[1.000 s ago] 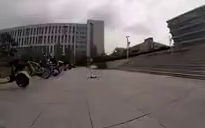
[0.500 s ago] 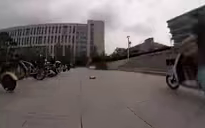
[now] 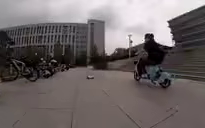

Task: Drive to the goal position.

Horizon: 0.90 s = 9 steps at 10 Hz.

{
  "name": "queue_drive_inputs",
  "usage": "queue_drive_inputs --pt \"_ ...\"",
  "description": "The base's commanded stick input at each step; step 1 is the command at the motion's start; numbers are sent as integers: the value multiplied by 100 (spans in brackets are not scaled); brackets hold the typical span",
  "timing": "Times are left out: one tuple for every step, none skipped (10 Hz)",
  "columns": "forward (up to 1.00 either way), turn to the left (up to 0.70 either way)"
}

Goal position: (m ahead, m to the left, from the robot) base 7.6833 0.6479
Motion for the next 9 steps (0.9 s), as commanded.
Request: queue_drive_inputs --pt "100 0" --pt "100 0" --pt "100 0" --pt "100 0" --pt "100 22" --pt "100 27" --pt "100 27" --pt "100 27" --pt "100 16"
